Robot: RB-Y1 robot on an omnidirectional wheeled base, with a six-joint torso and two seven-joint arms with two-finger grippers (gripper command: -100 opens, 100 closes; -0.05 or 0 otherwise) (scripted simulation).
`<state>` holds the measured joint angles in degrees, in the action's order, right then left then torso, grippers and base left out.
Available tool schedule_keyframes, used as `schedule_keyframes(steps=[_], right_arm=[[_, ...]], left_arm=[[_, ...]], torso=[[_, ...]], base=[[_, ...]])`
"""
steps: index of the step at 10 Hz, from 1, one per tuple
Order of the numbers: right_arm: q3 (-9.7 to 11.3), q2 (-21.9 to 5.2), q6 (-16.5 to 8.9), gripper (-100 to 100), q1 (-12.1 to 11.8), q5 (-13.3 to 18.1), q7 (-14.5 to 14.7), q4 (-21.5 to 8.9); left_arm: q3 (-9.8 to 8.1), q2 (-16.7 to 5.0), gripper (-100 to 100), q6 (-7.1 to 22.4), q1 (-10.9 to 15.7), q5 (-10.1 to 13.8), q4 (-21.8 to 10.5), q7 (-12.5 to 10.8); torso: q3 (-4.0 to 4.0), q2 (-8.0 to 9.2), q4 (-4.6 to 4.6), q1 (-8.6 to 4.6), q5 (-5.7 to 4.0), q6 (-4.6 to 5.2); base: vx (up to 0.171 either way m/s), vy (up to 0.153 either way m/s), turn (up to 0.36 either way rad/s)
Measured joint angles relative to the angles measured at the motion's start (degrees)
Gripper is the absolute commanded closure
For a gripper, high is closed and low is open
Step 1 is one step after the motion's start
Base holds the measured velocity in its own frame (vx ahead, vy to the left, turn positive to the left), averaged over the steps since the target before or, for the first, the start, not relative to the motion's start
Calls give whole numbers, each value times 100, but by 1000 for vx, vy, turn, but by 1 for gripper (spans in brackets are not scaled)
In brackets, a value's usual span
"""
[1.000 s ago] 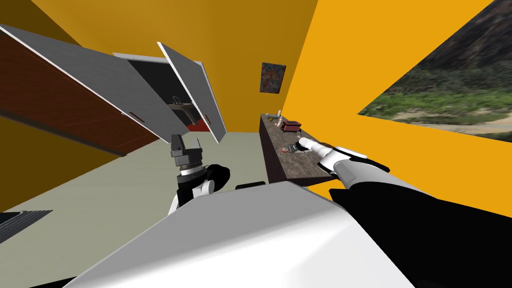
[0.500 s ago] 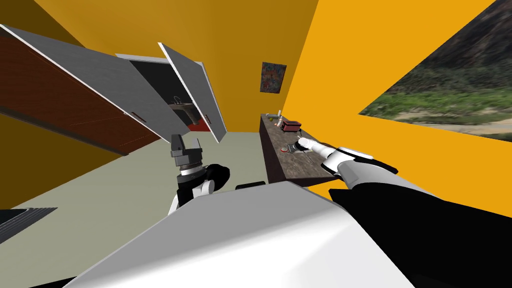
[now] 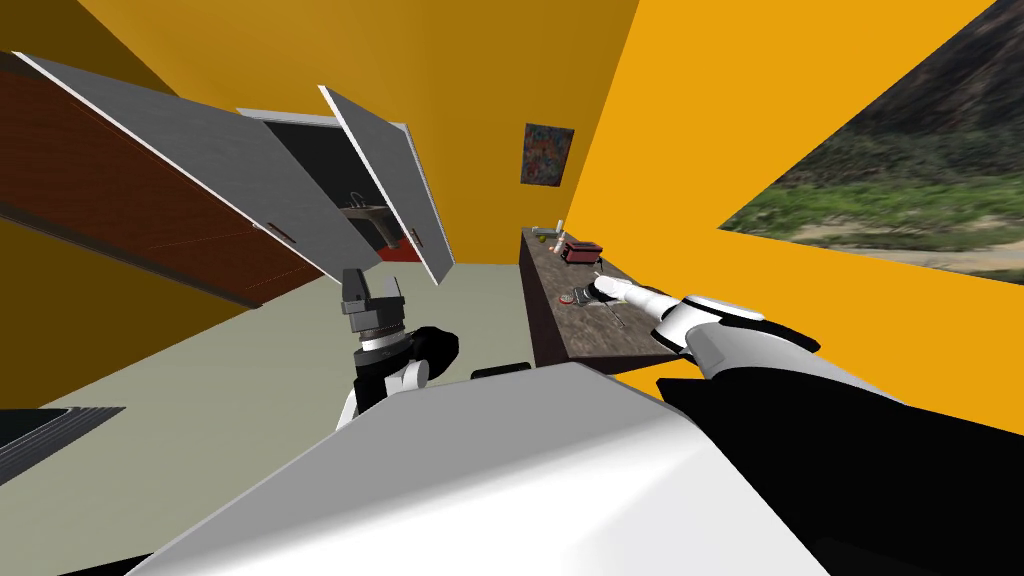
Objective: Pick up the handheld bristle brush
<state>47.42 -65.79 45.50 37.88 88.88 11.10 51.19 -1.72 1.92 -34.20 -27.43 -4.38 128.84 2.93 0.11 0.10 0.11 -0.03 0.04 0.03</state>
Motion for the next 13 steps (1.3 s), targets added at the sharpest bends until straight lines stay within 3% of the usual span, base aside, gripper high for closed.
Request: schedule_keyframes(steps=[12, 13], right_arm=[[400, -730, -450, 100, -439, 614, -1976, 2022], [402, -727, -453, 0, -441, 615, -2008, 2038]], left_arm=[[0, 0, 0, 0, 0, 0, 0, 0], [0, 0, 0, 0, 0, 0, 0, 0]], torso=[[3, 3, 3, 8, 4, 3], [2, 1, 3, 12, 7, 4]], base=[[-11, -34, 25], [0, 0, 0]])
